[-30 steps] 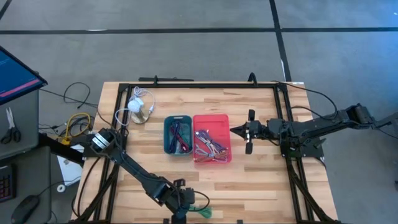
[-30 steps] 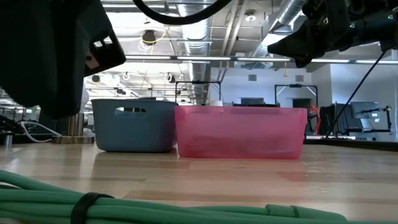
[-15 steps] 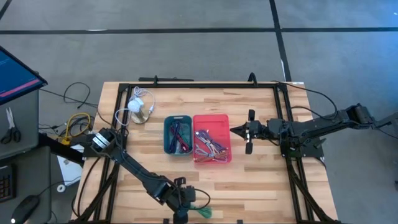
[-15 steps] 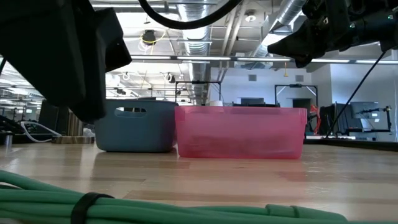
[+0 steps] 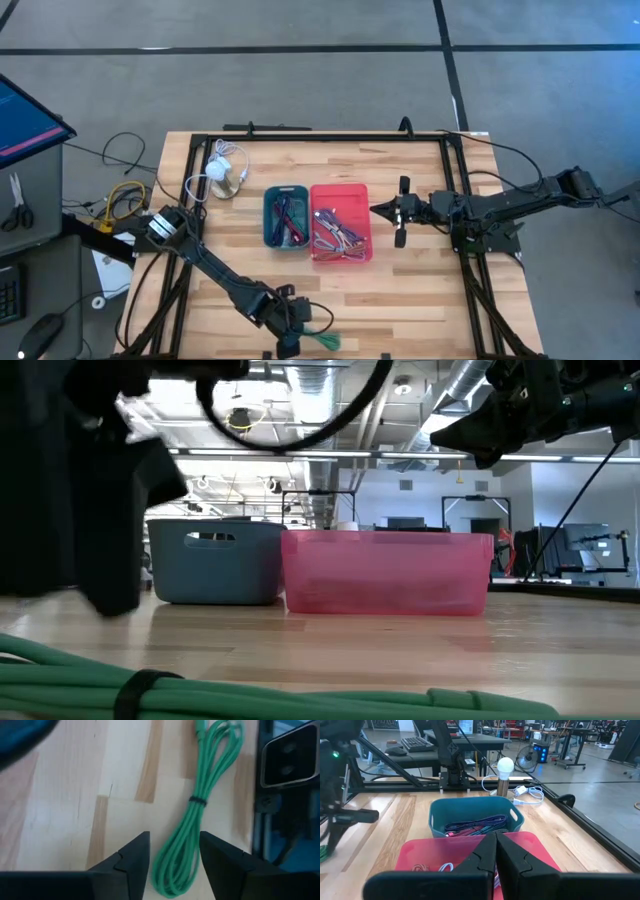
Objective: Pick & Place USB Port
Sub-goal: Put the green charger cable into the red bin
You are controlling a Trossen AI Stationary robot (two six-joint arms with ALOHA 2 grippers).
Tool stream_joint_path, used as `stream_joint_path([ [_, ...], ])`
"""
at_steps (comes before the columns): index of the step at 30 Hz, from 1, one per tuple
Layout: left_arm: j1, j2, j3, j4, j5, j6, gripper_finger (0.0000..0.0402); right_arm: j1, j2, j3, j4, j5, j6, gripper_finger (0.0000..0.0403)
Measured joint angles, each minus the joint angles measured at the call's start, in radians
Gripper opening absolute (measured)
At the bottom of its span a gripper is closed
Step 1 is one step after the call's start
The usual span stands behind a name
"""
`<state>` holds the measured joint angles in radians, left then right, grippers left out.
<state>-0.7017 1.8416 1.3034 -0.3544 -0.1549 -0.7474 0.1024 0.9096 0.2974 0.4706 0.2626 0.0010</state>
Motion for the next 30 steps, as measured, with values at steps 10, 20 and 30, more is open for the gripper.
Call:
stream_joint_path([
  [10,-0.005,0.0,-0.079,0.077,0.028,-0.071,0.0163,0.0,0.0,0.0,0.0,0.0,0.0,0.0003],
  [20,-0.006,-0.008,-0.171,0.21,0.025,-0.124,0.0154,0.0,0.0,0.0,0.0,0.0,0.0,0.0003],
  [30,-0.006,-0.004,-0.204,0.252,0.036,-0.124,0.0015,0.0,0.0,0.0,0.0,0.0,0.0,0.0003],
])
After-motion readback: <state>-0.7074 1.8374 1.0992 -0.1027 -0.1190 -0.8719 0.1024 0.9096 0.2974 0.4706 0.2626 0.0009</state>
